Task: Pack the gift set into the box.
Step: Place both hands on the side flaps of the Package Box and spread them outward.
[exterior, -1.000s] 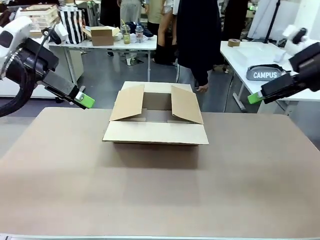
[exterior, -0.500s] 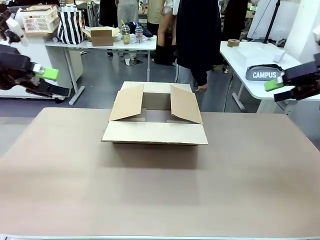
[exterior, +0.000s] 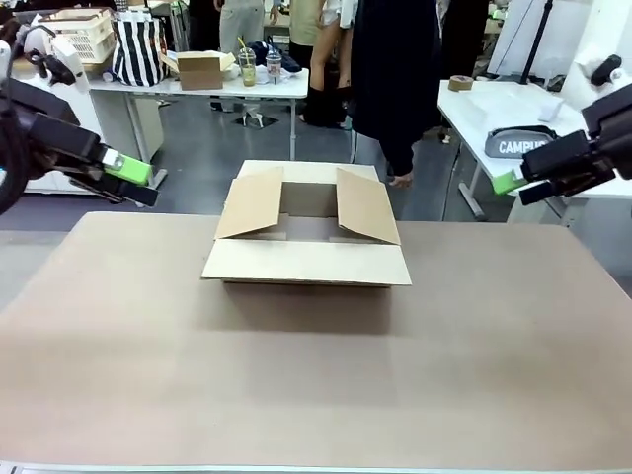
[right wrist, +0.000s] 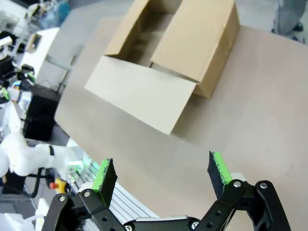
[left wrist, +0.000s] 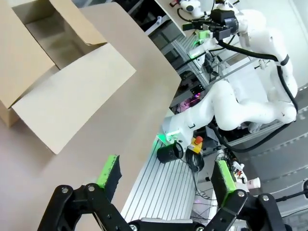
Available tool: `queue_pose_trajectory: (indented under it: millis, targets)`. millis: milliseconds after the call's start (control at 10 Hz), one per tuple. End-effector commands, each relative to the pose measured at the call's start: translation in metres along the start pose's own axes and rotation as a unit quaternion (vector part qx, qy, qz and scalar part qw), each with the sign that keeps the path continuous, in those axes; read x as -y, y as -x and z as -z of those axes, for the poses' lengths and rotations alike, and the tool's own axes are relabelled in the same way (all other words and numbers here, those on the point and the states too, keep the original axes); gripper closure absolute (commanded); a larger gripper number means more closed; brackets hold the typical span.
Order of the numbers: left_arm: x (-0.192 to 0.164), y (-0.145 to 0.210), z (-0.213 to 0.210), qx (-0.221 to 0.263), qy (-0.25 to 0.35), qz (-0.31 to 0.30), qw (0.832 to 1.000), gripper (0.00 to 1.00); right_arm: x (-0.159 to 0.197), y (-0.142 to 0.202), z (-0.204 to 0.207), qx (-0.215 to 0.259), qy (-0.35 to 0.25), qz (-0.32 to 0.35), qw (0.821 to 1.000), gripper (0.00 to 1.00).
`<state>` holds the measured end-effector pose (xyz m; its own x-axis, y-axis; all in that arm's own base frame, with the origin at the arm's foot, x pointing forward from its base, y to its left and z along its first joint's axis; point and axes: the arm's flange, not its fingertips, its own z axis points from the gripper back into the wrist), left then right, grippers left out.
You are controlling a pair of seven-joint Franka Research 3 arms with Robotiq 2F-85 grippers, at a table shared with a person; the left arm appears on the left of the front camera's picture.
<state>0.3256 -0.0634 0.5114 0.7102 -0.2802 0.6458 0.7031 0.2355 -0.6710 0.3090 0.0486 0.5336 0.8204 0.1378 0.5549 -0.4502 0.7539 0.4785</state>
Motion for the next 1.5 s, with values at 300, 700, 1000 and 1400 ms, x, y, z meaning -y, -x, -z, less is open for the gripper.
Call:
queue_pose_trajectory:
  millis: [300,700,1000,1400]
  targets:
    - [0.0,0.001,-0.005,0.006,0.001,-0.001,1.0,0.0,0.006,-0.003,-0.003,0.007,-0.009,-0.008,1.0,0.0]
    - [0.004,-0.104,0.056,-0.1,-0.255,-0.117,0.954,0.0,0.006,-0.003,-0.003,0.007,-0.009,-0.008,1.0,0.0]
    - [-0.012,-0.127,0.094,-0.107,-0.388,-0.151,0.903,0.0,0.006,-0.003,-0.003,0.007,-0.009,-0.008,1.0,0.0]
    - [-0.009,-0.122,0.098,-0.087,-0.374,-0.112,0.916,0.0,0.006,-0.003,-0.003,0.007,-0.009,-0.008,1.0,0.0]
